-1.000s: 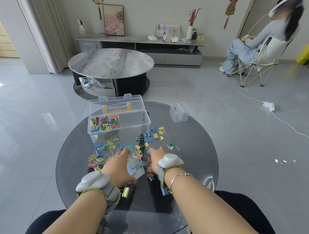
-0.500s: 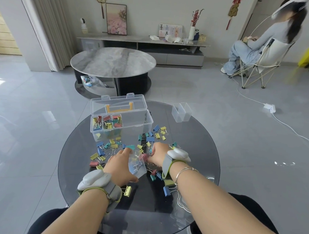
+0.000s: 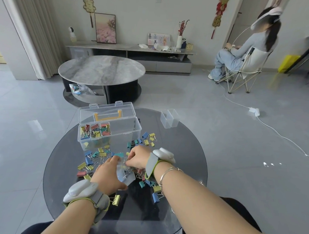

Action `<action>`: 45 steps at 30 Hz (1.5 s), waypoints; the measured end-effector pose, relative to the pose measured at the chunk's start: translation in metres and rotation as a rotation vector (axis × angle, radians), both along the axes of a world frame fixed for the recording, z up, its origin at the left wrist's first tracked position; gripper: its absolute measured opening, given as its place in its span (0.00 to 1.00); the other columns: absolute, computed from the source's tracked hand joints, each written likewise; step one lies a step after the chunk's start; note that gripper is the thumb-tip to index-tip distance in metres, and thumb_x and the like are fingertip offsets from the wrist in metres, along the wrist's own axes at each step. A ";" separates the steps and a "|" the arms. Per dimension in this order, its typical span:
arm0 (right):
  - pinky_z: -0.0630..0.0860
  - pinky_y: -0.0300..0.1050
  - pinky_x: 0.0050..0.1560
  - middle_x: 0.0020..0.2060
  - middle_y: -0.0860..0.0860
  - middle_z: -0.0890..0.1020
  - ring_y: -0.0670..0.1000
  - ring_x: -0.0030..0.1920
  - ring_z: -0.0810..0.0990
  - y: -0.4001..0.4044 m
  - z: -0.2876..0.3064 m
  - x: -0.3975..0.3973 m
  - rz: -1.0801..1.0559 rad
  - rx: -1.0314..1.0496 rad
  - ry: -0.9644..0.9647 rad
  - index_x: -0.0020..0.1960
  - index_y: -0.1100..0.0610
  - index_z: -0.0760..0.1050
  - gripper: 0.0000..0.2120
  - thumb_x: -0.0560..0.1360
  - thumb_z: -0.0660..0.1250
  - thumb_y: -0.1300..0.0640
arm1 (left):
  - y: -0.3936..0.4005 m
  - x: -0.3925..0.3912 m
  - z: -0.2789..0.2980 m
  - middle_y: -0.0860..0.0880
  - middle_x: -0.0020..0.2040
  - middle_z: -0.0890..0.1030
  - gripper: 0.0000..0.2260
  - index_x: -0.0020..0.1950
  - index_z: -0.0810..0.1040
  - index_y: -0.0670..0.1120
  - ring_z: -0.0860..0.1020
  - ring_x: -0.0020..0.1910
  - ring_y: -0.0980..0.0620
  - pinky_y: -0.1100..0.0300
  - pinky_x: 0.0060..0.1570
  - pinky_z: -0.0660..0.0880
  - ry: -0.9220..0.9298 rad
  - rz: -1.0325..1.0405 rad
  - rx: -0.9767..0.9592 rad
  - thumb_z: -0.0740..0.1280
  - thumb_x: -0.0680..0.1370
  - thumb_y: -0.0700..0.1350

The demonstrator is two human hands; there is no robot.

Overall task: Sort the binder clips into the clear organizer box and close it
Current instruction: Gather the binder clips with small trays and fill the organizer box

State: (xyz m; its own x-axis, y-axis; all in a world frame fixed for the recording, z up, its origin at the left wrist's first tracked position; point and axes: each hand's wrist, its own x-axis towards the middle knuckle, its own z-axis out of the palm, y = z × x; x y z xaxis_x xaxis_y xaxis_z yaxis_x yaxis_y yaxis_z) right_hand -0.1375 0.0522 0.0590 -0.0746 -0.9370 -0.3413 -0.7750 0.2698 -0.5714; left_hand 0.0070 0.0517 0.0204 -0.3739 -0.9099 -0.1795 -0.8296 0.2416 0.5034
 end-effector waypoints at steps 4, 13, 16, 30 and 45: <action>0.77 0.42 0.32 0.37 0.54 0.82 0.56 0.31 0.84 0.000 0.005 -0.004 -0.093 0.044 -0.170 0.39 0.56 0.77 0.05 0.71 0.63 0.56 | 0.000 0.001 0.000 0.51 0.64 0.73 0.44 0.68 0.63 0.51 0.75 0.58 0.47 0.52 0.58 0.74 0.010 0.002 -0.008 0.80 0.57 0.54; 0.79 0.51 0.43 0.48 0.57 0.85 0.59 0.45 0.85 -0.002 0.001 -0.011 -0.070 0.040 -0.207 0.49 0.64 0.81 0.13 0.70 0.62 0.62 | 0.000 0.003 0.000 0.51 0.64 0.74 0.43 0.67 0.64 0.50 0.74 0.59 0.47 0.53 0.58 0.73 0.023 0.008 -0.008 0.80 0.57 0.54; 0.81 0.49 0.47 0.46 0.57 0.86 0.58 0.44 0.85 -0.002 -0.003 -0.015 -0.119 -0.011 -0.206 0.46 0.63 0.81 0.11 0.69 0.62 0.63 | 0.000 0.002 0.001 0.50 0.65 0.74 0.44 0.68 0.63 0.50 0.74 0.59 0.47 0.52 0.59 0.73 0.022 0.007 -0.004 0.80 0.57 0.54; 0.69 0.57 0.63 0.66 0.58 0.62 0.65 0.65 0.67 0.008 -0.028 -0.033 0.061 0.208 0.397 0.70 0.54 0.59 0.33 0.71 0.69 0.48 | -0.003 0.001 0.000 0.51 0.65 0.73 0.45 0.69 0.63 0.50 0.74 0.60 0.47 0.51 0.60 0.74 0.034 -0.008 0.001 0.81 0.57 0.54; 0.71 0.57 0.62 0.64 0.58 0.64 0.63 0.63 0.68 -0.026 -0.041 -0.006 0.089 -0.002 0.370 0.65 0.55 0.67 0.20 0.75 0.66 0.54 | -0.017 0.010 -0.003 0.53 0.62 0.73 0.43 0.66 0.63 0.52 0.72 0.59 0.49 0.51 0.58 0.74 0.012 -0.053 0.007 0.79 0.57 0.56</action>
State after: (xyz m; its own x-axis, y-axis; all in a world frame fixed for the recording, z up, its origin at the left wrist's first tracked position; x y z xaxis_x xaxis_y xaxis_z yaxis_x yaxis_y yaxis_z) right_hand -0.1439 0.0261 0.0177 -0.1109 -0.9459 -0.3049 -0.9495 0.1915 -0.2485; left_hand 0.0167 0.0345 0.0170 -0.4240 -0.8875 -0.1808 -0.8094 0.2817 0.5153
